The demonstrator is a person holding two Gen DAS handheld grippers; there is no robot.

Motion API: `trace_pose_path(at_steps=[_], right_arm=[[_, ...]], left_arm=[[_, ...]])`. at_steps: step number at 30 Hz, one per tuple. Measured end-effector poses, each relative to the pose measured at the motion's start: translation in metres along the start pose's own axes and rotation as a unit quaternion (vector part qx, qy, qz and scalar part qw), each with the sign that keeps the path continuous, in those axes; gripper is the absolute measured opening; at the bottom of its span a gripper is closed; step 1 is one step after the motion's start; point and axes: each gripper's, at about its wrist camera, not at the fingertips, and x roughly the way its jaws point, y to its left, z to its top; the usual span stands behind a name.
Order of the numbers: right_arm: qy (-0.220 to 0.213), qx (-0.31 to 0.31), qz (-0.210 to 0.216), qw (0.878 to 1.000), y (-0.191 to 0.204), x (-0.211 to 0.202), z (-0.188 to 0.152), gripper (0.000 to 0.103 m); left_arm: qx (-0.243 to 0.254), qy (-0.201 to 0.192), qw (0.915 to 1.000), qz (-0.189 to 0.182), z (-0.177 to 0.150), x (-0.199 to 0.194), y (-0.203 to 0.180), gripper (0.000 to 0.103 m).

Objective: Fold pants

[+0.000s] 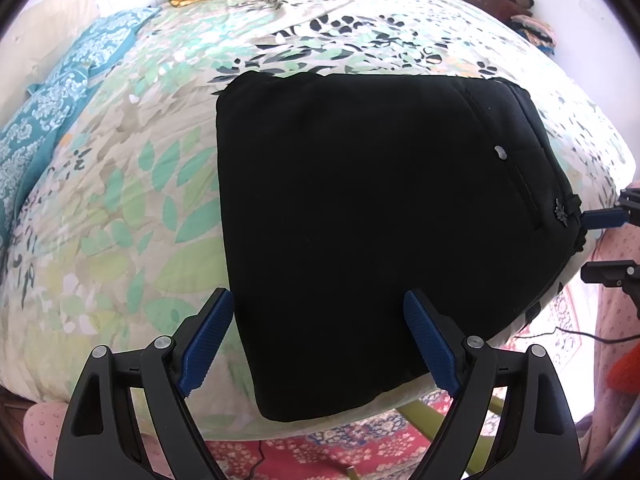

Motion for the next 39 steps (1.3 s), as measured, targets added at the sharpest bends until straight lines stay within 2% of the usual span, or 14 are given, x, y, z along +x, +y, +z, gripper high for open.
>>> trace_pose_path(at_steps=[11,17,20,23,25,27,31,33,35,37,39], right_arm=[[0.004,-0.005,-0.001,1.0,0.005,0.001,-0.001,0.069],[0.008,-0.009,0.003,1.0,0.007,0.001,0.0,0.075],[-0.005,0.031,0.046,0.998,-0.008,-0.012,0.002,0.075],[-0.045,0.109,0.085,0.989,-0.043,-0.031,-0.005,0.075],[-0.063,0.151,0.093,0.982,-0.069,-0.036,-0.013,0.075],[-0.078,0.188,0.107,0.973,-0.096,-0.037,-0.019,0.075],[-0.103,0.254,0.193,0.942,-0.142,-0.024,-0.016,0.076],[-0.096,0.275,0.236,0.927,-0.158,-0.007,-0.01,0.077],[-0.074,0.296,0.269,0.913,-0.168,0.015,-0.004,0.078],[-0.047,0.301,0.272,0.913,-0.17,0.035,0.001,0.078],[-0.054,0.277,0.287,0.915,-0.165,0.038,0.012,0.079]], left_arm=[[0.007,-0.002,1.0,0.005,0.0,0.0,-0.001,0.089],[0.001,0.0,1.0,0.004,0.001,-0.001,0.002,0.093],[-0.011,-0.01,0.9999,-0.004,0.004,-0.011,0.013,0.093],[-0.076,-0.03,0.9959,-0.039,0.01,-0.024,0.046,0.093],[-0.131,-0.034,0.9881,-0.073,0.013,-0.025,0.072,0.093],[-0.161,-0.023,0.9822,-0.094,0.017,-0.019,0.091,0.093],[-0.167,0.01,0.9753,-0.144,0.026,0.004,0.107,0.093],[-0.178,0.034,0.9672,-0.178,0.028,0.024,0.111,0.093],[-0.185,0.056,0.9612,-0.197,0.029,0.041,0.11,0.093],[-0.183,0.064,0.9583,-0.21,0.03,0.054,0.106,0.094],[-0.187,0.057,0.9565,-0.217,0.034,0.06,0.102,0.096]])
